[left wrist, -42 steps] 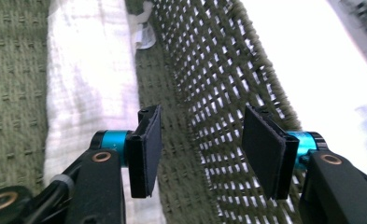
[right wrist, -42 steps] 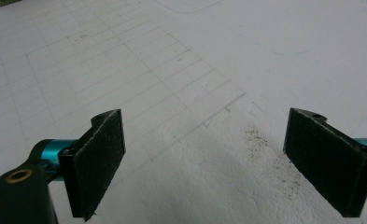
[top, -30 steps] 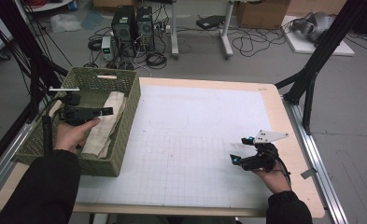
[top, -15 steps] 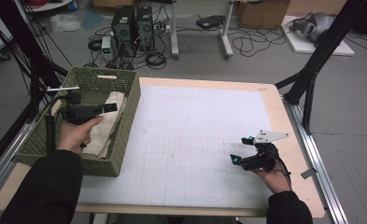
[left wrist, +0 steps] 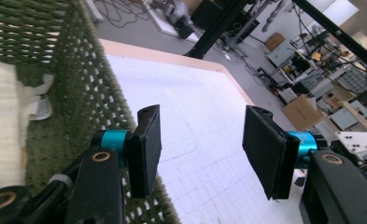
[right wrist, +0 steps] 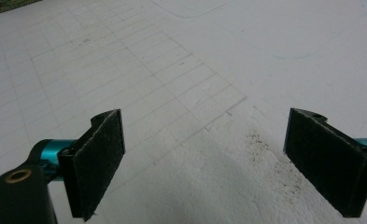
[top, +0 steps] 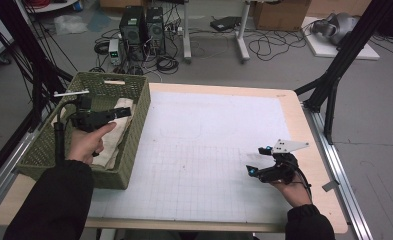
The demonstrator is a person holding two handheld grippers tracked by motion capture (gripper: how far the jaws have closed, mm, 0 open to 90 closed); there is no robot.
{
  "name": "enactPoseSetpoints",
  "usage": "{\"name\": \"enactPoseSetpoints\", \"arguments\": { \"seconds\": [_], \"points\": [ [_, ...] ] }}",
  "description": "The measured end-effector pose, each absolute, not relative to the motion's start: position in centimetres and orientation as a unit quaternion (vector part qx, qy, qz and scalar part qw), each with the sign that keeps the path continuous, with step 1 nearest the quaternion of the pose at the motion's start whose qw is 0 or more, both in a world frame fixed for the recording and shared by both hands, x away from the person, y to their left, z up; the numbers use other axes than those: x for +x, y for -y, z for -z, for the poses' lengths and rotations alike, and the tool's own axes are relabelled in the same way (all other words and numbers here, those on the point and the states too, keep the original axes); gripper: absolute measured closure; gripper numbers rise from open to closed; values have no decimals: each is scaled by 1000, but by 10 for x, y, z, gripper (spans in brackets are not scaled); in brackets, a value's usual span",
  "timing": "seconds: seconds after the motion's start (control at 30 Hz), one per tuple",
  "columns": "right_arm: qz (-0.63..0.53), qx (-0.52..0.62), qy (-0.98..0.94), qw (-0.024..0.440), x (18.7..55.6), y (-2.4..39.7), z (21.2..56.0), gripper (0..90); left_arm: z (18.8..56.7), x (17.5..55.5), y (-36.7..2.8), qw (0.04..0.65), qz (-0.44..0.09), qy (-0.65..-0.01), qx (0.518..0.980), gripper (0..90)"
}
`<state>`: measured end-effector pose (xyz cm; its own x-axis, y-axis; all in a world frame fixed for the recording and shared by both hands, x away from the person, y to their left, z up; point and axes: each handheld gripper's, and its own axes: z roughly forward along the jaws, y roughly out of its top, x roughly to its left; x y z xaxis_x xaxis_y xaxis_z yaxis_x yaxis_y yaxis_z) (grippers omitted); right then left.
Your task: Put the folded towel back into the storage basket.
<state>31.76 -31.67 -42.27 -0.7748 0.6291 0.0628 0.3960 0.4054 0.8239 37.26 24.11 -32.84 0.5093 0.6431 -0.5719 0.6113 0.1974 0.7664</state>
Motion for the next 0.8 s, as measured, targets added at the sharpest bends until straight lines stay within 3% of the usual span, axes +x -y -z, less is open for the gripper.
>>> {"name": "enactPoseSetpoints", "arguments": {
  "seconds": [0.8],
  "points": [
    [-451,304,-829,130,318,316,422,119,322,375,-187,593,-13,-485,642,456]
  ]
}}
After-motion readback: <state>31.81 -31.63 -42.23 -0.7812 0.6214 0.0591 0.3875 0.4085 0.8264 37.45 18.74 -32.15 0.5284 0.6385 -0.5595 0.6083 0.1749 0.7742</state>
